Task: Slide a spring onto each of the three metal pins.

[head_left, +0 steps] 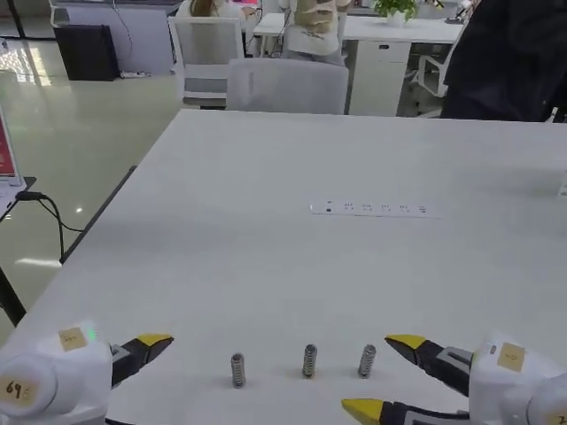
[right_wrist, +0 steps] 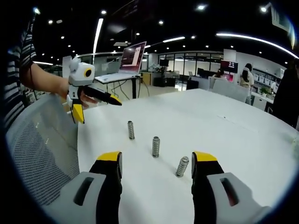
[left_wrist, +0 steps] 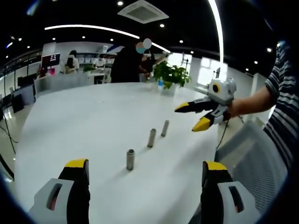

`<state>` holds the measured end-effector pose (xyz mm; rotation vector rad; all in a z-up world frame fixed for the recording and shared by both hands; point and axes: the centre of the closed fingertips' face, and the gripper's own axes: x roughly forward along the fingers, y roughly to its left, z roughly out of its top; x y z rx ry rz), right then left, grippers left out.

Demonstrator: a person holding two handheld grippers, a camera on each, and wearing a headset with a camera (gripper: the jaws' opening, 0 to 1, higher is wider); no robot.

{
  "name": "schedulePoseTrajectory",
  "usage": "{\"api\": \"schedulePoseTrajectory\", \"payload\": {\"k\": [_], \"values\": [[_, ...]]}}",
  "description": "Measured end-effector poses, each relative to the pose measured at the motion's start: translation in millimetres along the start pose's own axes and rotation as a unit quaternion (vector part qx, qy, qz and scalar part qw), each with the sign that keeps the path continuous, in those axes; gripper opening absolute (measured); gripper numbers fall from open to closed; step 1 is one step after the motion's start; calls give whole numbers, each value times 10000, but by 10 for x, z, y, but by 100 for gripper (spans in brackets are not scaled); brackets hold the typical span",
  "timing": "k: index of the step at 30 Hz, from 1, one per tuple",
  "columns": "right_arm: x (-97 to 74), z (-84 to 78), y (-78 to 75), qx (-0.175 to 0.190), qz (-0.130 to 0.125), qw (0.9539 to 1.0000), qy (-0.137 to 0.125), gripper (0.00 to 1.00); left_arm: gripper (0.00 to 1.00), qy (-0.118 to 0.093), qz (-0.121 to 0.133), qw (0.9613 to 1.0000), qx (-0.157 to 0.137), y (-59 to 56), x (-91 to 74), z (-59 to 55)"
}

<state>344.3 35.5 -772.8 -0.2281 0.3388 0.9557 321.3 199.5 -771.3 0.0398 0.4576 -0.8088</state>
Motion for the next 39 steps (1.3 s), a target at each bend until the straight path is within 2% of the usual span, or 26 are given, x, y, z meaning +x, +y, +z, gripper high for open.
{"api": "schedulePoseTrajectory", "payload": {"k": [7,10,14,21,29,39], "values": [[1,-54,-7,204,38,9998,-28,77,98,-144,11,9999,-46,36,6,76],[-12,-67,-43,266,25,9996,-25,82,98,-149,31,9999,-62,63,2,81],[-39,-37,-99,413,-16,9991,-111,95,98,-154,39,9998,-116,87,1,83],[-60,26,-170,452,-124,9987,-215,99,98,-181,68,9997,-126,79,-7,95],[-47,6,-64,431,-54,9989,-200,99,98,-145,25,9998,-129,25,-8,67],[-43,1,-73,428,-31,9989,-210,99,98,-252,77,9995,-174,51,-21,94]]}}
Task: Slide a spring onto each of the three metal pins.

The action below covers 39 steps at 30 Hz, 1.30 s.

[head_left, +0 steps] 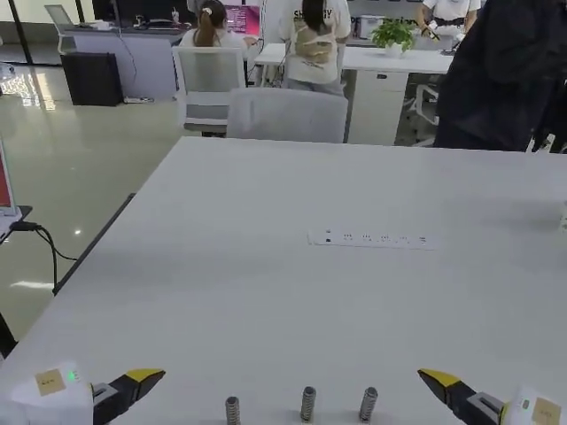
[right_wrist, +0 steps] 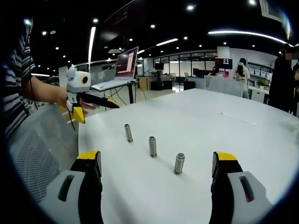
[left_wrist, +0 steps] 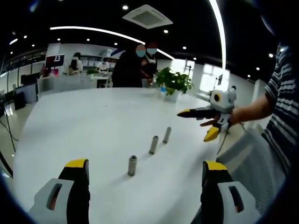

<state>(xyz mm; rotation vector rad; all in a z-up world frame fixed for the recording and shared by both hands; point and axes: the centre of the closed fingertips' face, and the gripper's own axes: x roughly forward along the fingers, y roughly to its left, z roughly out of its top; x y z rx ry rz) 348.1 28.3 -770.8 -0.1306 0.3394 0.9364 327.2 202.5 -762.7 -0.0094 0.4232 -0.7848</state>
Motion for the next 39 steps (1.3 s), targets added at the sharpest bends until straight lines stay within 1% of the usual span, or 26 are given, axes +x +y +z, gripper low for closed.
{"api": "schedulePoseTrajectory", "payload": {"k": [5,9,11,13,15,16,18,20,22,27,30,34,39], "values": [[21,28,-5,-5,2,10000,-46,99,98,0,-18,10000,9,-23,8,-15],[33,8,9,-16,29,10000,-17,98,98,-8,3,10000,-20,4,4,-26],[33,3,7,-13,27,10000,-23,99,98,32,-5,10000,6,6,1,-39],[31,3,2,-5,18,10000,-34,99,98,58,-26,10000,49,5,2,-30],[29,10,-2,-9,8,10000,-48,99,98,32,-16,10000,80,24,2,13],[29,9,-6,-1,2,10000,-52,98,98,57,-33,9999,94,42,9,21],[33,4,-12,16,-5,10000,-41,98,98,84,-63,9999,113,40,9,32],[35,17,-4,1,1,10000,-60,98,98,113,-91,9997,187,41,11,26],[40,20,-4,31,4,10000,-85,98,98,168,-106,9996,184,54,21,7],[55,17,-5,33,8,10000,-70,98,98,160,-110,9997,171,69,38,24],[60,13,-24,40,-4,10000,-73,98,98,204,-147,9995,164,62,51,12],[60,-3,-35,54,-7,10000,-65,98,98,170,-116,9997,144,74,42,24],[57,-20,-34,48,-6,10000,-51,98,98,202,-119,9996,167,72,36,26]]}}
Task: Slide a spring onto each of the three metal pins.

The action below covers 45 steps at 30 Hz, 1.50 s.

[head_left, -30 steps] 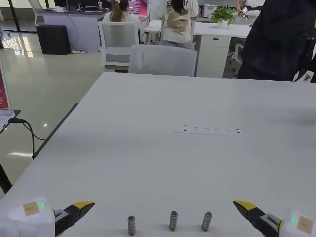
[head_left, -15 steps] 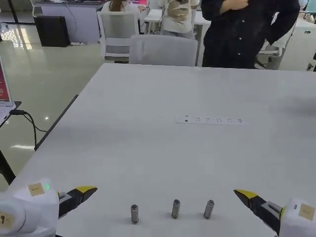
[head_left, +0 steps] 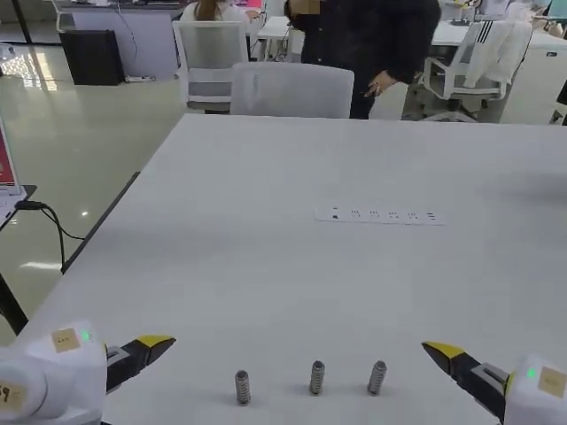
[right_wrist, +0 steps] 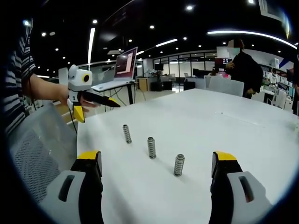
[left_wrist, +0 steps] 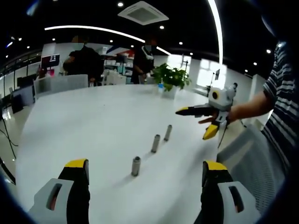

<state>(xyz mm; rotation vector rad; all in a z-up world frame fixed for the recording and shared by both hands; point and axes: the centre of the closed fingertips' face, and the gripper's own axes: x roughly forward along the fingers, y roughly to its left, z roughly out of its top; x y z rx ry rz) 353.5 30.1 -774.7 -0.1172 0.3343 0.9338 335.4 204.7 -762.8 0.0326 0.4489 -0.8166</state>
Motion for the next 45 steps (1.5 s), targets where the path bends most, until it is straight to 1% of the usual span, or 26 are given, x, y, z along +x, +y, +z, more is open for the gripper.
{"api": "schedulePoseTrajectory", "payload": {"k": [5,8,14,22,25,31,36,40,43,45], "values": [[9,7,-2,16,-1,10000,-10,98,98,3,15,10000,-39,9,5,-18],[14,8,2,21,2,10000,-21,98,98,25,-30,10000,-25,-13,15,-27],[21,2,5,51,1,10000,-25,98,98,77,-71,9999,5,-16,28,-39],[34,-2,0,58,-9,10000,-28,98,98,51,-50,10000,-24,7,32,-28],[20,-6,-9,90,-31,9999,-33,98,98,75,-29,10000,-39,13,26,-41],[-30,-55,-35,116,-87,9999,-14,97,98,49,30,10000,-67,32,9,-36],[-56,-61,-55,139,-121,9998,-13,97,98,49,23,10000,-69,24,20,-31],[-65,-41,-59,134,-144,9998,-34,97,98,-22,12,10000,-88,9,33,4],[-63,-42,-53,115,-142,9998,-1,96,98,21,-6,10000,-83,5,40,-10],[-64,-35,-53,125,-152,9998,-23,96,98,36,-9,9999,-97,6,36,-21]]}}
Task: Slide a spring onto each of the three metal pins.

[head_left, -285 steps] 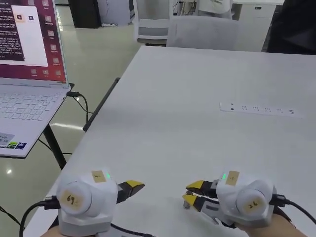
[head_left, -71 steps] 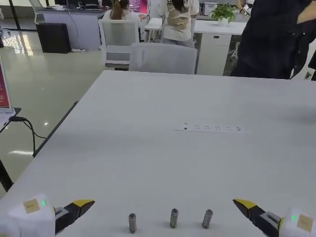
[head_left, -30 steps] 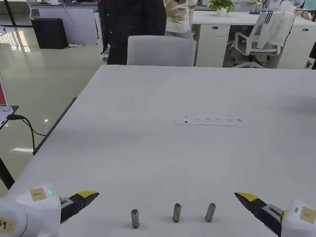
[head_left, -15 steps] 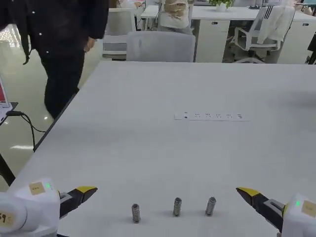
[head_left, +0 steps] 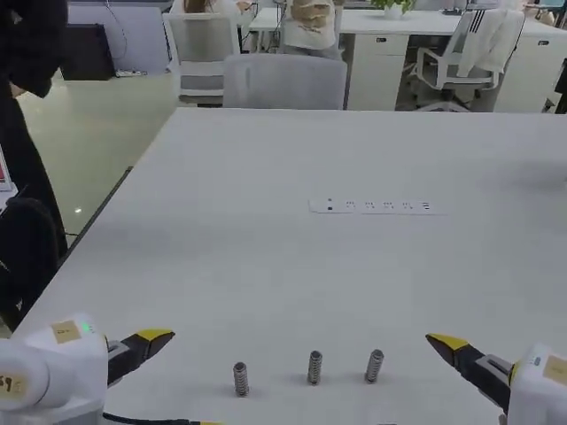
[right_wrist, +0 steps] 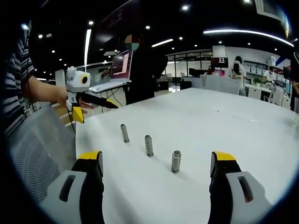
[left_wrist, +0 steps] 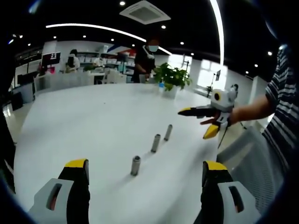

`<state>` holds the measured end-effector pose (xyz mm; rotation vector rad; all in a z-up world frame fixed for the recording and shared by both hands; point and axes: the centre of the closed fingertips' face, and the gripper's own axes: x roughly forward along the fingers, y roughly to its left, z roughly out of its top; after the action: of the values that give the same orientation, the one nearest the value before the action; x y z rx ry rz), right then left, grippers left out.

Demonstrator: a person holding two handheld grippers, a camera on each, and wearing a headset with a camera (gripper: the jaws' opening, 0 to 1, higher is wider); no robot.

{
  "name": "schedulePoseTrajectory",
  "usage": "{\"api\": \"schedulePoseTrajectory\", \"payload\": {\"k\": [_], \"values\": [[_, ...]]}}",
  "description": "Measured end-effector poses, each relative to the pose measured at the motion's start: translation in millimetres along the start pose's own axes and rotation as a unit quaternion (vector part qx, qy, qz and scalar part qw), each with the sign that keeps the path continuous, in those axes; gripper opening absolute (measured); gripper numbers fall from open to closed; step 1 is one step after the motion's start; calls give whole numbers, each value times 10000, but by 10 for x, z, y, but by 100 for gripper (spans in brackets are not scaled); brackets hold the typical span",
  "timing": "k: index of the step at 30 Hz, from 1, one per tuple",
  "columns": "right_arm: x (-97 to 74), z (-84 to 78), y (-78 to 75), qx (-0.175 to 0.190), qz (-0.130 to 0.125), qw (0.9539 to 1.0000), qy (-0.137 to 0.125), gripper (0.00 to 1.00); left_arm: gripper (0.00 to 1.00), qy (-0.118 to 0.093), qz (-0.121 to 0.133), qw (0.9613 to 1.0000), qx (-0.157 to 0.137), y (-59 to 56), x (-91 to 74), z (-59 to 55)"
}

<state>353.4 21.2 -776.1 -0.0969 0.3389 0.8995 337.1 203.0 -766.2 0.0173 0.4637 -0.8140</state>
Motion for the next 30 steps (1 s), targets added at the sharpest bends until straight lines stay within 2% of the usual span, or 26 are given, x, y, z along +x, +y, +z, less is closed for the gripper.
{"api": "schedulePoseTrajectory", "payload": {"k": [30], "values": [[60,96,58,-59,52,10000,-33,95,98,19,73,10000,-51,44,-105,-13]]}}
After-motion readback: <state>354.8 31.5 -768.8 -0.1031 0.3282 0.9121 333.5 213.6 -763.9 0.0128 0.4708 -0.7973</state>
